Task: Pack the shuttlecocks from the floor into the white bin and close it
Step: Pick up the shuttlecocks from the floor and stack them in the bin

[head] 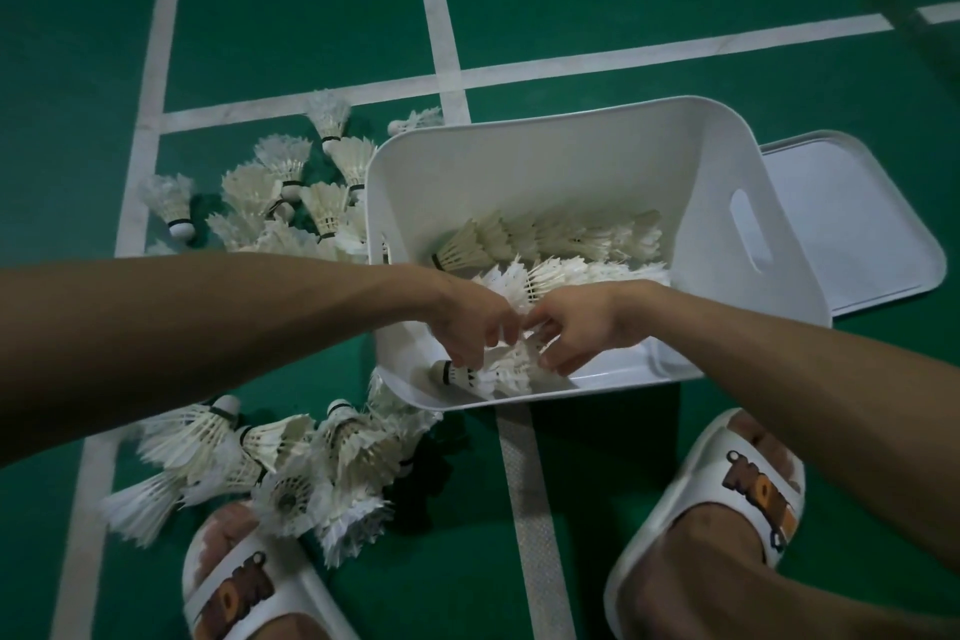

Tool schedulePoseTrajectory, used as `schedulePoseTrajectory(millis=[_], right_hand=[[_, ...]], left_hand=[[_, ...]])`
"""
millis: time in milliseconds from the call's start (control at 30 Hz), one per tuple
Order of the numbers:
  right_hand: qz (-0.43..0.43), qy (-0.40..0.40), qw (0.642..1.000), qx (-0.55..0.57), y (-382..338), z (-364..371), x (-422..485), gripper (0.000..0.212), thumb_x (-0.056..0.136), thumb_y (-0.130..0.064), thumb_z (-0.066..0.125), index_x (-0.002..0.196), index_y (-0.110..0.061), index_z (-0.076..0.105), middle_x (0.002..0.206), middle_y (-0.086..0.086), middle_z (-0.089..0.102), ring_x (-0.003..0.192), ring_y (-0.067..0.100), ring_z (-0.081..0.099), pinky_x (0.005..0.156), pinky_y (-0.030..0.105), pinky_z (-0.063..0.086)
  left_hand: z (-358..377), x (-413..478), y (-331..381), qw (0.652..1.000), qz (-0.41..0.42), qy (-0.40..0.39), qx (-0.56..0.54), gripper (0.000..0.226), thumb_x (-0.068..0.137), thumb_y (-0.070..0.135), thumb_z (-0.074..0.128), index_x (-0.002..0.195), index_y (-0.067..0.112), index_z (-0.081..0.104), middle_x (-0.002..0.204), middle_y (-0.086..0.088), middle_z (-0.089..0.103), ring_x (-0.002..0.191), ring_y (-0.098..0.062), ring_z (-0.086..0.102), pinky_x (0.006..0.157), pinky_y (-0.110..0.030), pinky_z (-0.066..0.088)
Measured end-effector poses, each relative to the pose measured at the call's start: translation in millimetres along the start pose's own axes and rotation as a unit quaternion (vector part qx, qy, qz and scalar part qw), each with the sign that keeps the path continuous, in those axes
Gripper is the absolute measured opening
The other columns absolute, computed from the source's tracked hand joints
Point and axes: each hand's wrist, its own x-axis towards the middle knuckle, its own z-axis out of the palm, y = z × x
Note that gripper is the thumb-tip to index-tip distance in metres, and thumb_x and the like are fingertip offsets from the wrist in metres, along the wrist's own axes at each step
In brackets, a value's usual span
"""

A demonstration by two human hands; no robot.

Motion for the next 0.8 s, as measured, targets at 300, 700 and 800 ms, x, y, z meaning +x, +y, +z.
schedulePoseTrajectory(millis=[300,700,800], right_hand=[[0.005,0.039,0.97,-0.239,-2.2,3.2,4.2,0.019,0.084,-0.012,0.071,0.095,0.004,0.07,0.092,0.01,0.075,0.086,0.024,0.072,0.086,0.039,0.056],[0.036,0.063,0.956,-0.284,-22.6,-15.6,-21.5,0.044,0.089,-0.019,0.068,0.13,-0.008,0.056,0.108,0.008,0.069,0.077,0.018,0.071,0.068,0.028,0.06],[0.038,0.093,0.944,-0.313,-39.2,-23.1,-39.3,0.037,0.088,-0.028,0.068,0.121,-0.009,0.063,0.106,0.005,0.069,0.078,0.015,0.067,0.062,0.024,0.058]], left_hand=[[-1.6,2.7,2.7,0.996,0.003,-0.001,0.085,0.057,0.089,0.028,0.063,0.141,0.018,0.041,0.128,0.0,0.059,0.109,-0.022,0.058,0.093,-0.034,0.046],[-3.2,-6.2,6.3,0.996,-0.002,0.02,0.084,0.056,0.09,0.027,0.062,0.141,0.017,0.04,0.127,-0.002,0.059,0.11,-0.022,0.055,0.09,-0.029,0.043],[-11.1,-24.6,12.6,0.995,-0.003,0.052,0.083,0.055,0.091,0.025,0.061,0.141,0.017,0.039,0.13,-0.001,0.055,0.111,-0.02,0.053,0.087,-0.025,0.038]])
